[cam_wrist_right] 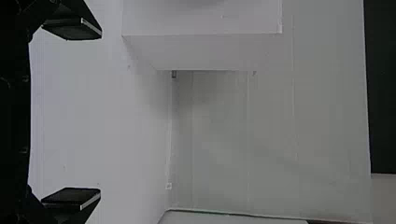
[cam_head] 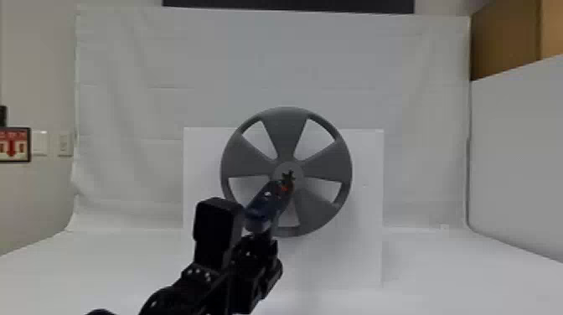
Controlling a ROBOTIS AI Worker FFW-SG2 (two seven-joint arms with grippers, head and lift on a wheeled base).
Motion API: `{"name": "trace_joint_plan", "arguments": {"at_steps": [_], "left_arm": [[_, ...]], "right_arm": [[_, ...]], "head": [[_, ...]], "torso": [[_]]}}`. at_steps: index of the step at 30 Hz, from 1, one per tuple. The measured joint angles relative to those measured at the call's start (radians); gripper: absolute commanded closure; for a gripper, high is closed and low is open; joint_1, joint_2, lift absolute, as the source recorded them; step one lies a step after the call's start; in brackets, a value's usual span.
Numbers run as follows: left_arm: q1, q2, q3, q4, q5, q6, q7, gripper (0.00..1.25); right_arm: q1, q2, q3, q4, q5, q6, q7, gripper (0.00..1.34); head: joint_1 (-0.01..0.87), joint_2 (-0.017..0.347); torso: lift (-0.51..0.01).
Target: Grasp the drill and bring into the middle of wheel
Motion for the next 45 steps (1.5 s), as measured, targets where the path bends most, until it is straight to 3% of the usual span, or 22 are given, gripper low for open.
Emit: {"name": "trace_joint_plan", "arguments": {"at_steps": [45], "left_arm": [[-0.021,-0.010,0.003,0.033,0.015,0.000,0.032,1.19]], "right_arm": [[0.005,-0.008,0.013,0.000,0.010,0.016,0.000,0.11]], "head": [[0.000,0.000]], "torso": [[-0.406]]}}
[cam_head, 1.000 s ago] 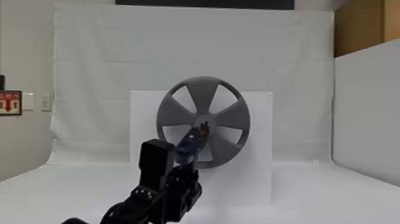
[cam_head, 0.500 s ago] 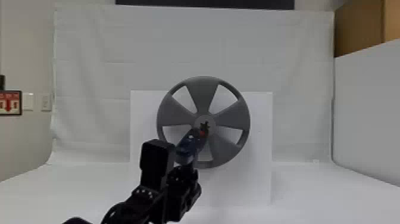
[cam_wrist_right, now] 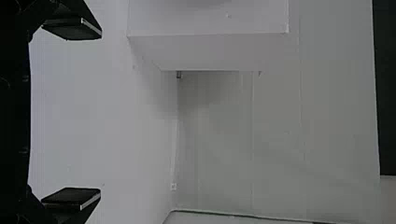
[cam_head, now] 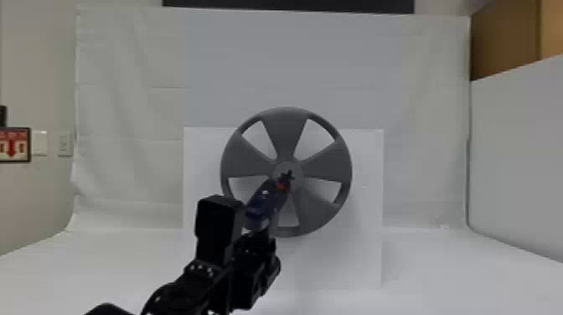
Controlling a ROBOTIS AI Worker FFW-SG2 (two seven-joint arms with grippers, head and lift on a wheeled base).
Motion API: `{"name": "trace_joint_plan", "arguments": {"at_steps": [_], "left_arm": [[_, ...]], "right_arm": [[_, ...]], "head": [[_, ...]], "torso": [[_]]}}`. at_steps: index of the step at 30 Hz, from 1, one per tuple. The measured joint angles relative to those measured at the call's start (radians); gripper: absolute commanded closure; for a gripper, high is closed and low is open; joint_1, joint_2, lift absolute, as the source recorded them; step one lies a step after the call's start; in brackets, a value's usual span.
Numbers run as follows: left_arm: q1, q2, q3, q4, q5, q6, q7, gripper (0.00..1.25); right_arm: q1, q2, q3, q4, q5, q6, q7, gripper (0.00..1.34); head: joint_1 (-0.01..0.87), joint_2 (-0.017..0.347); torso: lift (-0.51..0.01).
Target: Grasp the drill and bring into the middle of wheel
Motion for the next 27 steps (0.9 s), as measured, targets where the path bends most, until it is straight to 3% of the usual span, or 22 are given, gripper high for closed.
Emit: {"name": "trace_joint_plan", "arguments": {"at_steps": [27], "left_arm": [[-0.002,0.000,0.002,0.003,0.000,-0.001,0.000,1.19]], "right_arm": [[0.000,-0.002,0.003,0.000,0.002,0.001,0.000,0.11]], "head": [[0.000,0.000]], "torso": [[-0.406]]}}
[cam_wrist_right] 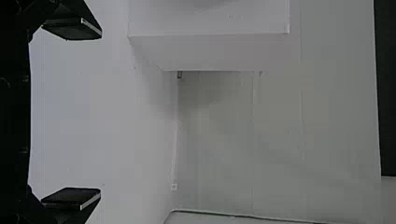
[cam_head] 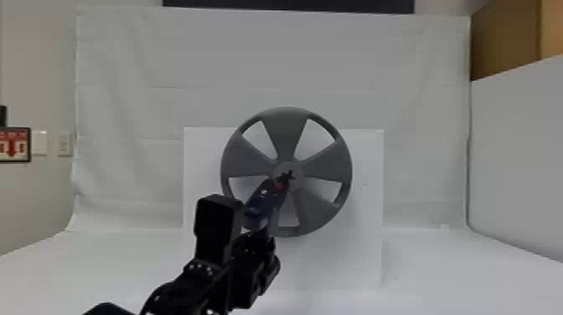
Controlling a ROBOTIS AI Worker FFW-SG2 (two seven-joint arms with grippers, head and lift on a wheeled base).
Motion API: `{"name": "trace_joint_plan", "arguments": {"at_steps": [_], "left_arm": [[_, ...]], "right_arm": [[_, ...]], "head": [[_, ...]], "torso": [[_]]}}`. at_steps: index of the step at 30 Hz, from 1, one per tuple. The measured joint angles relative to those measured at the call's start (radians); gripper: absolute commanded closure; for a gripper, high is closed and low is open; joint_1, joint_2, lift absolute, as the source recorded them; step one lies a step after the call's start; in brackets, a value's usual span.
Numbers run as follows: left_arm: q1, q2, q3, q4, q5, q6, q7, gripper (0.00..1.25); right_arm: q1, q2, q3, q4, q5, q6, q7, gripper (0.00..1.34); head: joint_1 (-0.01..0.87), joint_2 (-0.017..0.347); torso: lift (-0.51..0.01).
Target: Grasp the drill and bring into the middle of wheel
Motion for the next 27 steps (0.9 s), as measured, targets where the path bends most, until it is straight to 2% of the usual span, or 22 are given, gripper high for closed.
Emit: {"name": "trace_joint_plan", "arguments": {"at_steps": [27], "left_arm": [[0.000,0.000,-0.001,0.000,-0.003,-0.001,0.000,1.19]], "right_arm": [[0.001,-0.001,-0.001,0.000,0.001,0.002,0.000,0.11]], "head": [[0.000,0.000]], "torso": [[-0.406]]}}
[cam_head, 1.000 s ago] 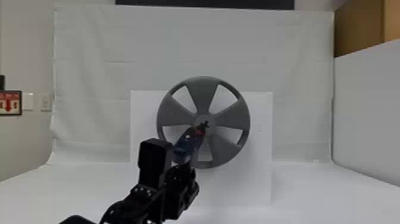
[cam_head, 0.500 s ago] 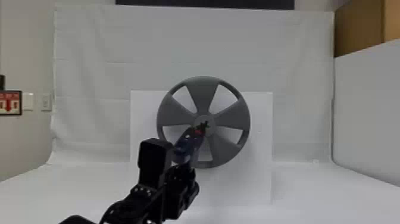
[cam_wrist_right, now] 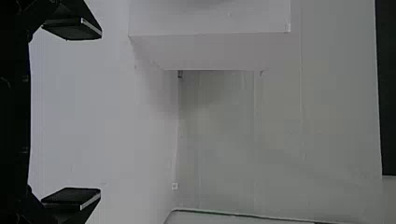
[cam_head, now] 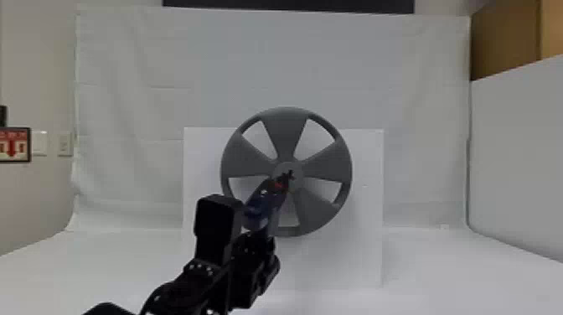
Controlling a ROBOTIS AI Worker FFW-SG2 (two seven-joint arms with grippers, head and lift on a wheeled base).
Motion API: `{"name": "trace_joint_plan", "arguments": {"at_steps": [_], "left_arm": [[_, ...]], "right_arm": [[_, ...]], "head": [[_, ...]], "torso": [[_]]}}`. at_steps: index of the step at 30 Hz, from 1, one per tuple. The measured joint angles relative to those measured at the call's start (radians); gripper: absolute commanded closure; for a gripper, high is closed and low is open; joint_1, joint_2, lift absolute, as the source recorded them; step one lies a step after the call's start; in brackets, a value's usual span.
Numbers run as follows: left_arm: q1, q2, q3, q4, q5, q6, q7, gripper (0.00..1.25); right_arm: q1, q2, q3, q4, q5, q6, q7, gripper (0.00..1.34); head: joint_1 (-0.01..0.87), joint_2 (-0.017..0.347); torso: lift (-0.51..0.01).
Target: Grasp the drill and bring into the middle of wheel
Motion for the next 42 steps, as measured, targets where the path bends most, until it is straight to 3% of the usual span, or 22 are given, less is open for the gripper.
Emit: {"name": "trace_joint_plan", "arguments": {"at_steps": [20,34,42], "left_arm": [[0.013,-0.002,0.002,0.000,0.012,-0.022,-0.006,1.19],[0.079,0.001,0.093,-0.046,0.026,-0.098,-0.140,1.19],[0.130,0.005,0.158,-0.055,0.005,-0.098,-0.102,1.19]], "right_arm": [[0.005,-0.002,-0.004,0.000,-0.001,0.003,0.000,0.11],[0.012,0.001,-0.020,0.000,-0.011,0.003,0.000,0.11],[0.013,0.003,-0.024,0.000,-0.015,0.003,0.000,0.11]], "head": [[0.000,0.000],[0.000,0.000],[0.000,0.000]], "torso": [[-0.406],[-0.406],[-0.406]]}}
